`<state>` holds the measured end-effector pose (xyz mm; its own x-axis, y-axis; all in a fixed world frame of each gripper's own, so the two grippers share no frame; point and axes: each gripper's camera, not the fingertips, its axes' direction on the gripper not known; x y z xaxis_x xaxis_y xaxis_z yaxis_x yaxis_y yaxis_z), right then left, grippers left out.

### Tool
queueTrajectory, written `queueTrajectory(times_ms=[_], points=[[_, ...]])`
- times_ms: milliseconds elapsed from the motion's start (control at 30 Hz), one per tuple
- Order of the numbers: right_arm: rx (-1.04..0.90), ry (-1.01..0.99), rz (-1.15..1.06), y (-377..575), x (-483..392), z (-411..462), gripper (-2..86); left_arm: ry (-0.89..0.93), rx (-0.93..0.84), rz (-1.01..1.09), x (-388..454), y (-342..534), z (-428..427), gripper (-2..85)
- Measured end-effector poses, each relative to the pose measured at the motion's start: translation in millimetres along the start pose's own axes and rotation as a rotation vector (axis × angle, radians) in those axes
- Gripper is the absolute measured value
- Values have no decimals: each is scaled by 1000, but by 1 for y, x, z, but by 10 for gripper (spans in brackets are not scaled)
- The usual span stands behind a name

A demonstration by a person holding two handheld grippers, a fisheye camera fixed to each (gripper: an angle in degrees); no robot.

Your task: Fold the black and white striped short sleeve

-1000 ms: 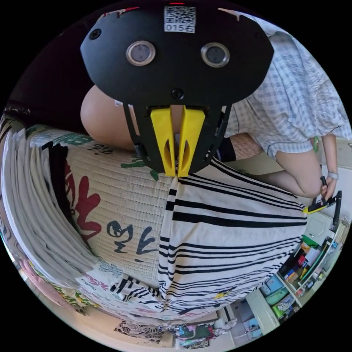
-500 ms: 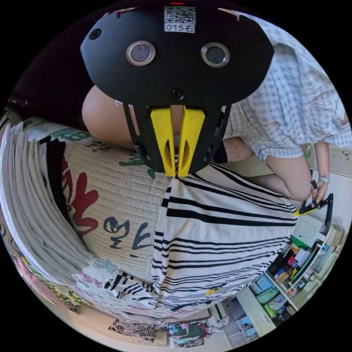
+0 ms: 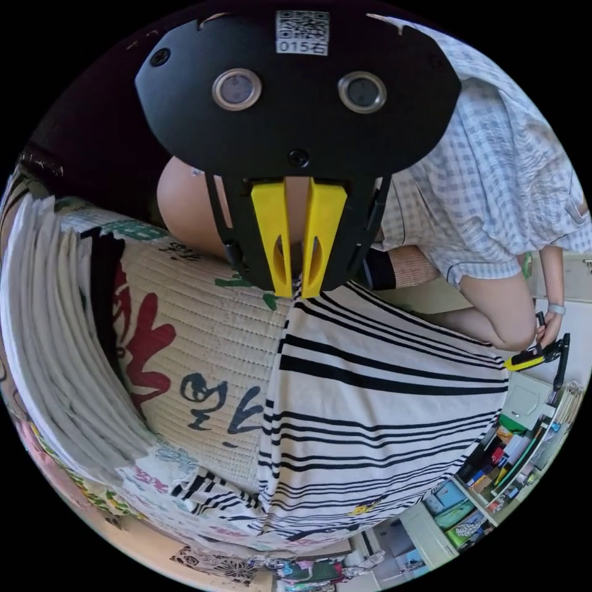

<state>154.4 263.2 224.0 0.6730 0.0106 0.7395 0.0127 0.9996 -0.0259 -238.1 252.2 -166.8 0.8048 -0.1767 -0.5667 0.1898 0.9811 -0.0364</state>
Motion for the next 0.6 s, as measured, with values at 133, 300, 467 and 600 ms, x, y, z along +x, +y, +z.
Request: queueTrajectory(times_ms=[133,300,467,600], points=[[136,-45,-6,1,0,-29,87,85,165,3,1,0,-27,79],[114,-115,6,-41,10,-18,76,18,140,35,12,-45,-8,82],[124,-104,0,-36,13,-20,4,-38,104,93,23,-44,-2,37],[100,-88,-32,-32,14,-21,-7,-50,108,102,25,-37,-1,12]])
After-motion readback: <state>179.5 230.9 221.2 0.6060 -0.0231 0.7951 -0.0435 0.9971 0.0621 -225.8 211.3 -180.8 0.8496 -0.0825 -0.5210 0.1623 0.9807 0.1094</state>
